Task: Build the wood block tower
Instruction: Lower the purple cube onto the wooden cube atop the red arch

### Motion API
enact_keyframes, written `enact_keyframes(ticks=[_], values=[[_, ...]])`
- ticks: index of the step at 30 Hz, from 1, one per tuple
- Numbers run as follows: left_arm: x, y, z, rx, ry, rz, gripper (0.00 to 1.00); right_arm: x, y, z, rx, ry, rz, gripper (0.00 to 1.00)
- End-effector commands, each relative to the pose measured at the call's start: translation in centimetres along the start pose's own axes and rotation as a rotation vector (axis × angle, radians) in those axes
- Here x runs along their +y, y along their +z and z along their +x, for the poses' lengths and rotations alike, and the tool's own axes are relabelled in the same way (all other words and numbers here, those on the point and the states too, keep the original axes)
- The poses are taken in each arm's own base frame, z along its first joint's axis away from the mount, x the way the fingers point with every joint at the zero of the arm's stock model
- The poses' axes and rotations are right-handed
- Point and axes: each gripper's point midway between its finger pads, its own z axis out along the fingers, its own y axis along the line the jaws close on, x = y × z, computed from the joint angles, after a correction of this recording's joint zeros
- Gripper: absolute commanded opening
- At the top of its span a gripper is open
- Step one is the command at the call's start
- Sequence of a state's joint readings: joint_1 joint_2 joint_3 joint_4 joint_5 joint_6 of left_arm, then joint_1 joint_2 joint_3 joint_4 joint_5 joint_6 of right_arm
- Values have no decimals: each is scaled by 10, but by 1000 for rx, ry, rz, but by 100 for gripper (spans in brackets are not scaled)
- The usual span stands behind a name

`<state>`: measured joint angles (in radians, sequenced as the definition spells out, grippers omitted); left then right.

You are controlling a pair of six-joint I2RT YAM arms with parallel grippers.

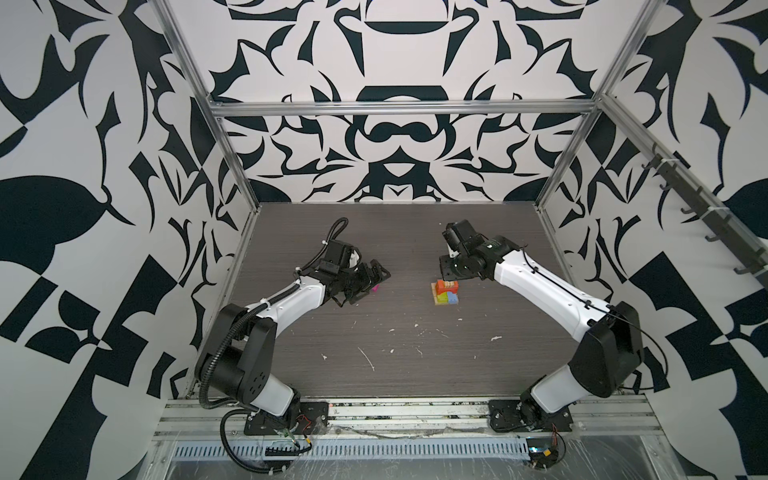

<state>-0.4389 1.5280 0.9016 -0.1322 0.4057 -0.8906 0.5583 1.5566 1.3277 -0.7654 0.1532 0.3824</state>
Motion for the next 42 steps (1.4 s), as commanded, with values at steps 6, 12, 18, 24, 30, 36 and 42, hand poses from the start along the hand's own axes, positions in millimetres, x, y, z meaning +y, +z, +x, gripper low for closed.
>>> enact_keyframes(ticks=[6, 12, 18, 24, 30, 36, 42], values=[[-13, -1, -7, -15, 18, 21, 98, -12, -1, 3, -34, 13, 13, 30], [-14, -1, -6, -12, 20, 22, 98, -16, 8, 8, -19, 31, 6, 29], [-14, -2, -6, -14, 18, 22, 98, -15, 13, 8, -22, 44, -14, 29], [-14, -2, -6, -12, 19, 21, 98, -14, 17, 5, -14, 46, -18, 29], [-15, 0, -7, -10, 21, 23, 98, -13, 19, 4, -9, 42, -18, 29], [-17, -1, -7, -9, 23, 27, 98, -9, 22, 4, -1, 45, -31, 29], [-17, -1, -7, -8, 25, 24, 98, -7, 26, 3, 11, 46, -41, 29]])
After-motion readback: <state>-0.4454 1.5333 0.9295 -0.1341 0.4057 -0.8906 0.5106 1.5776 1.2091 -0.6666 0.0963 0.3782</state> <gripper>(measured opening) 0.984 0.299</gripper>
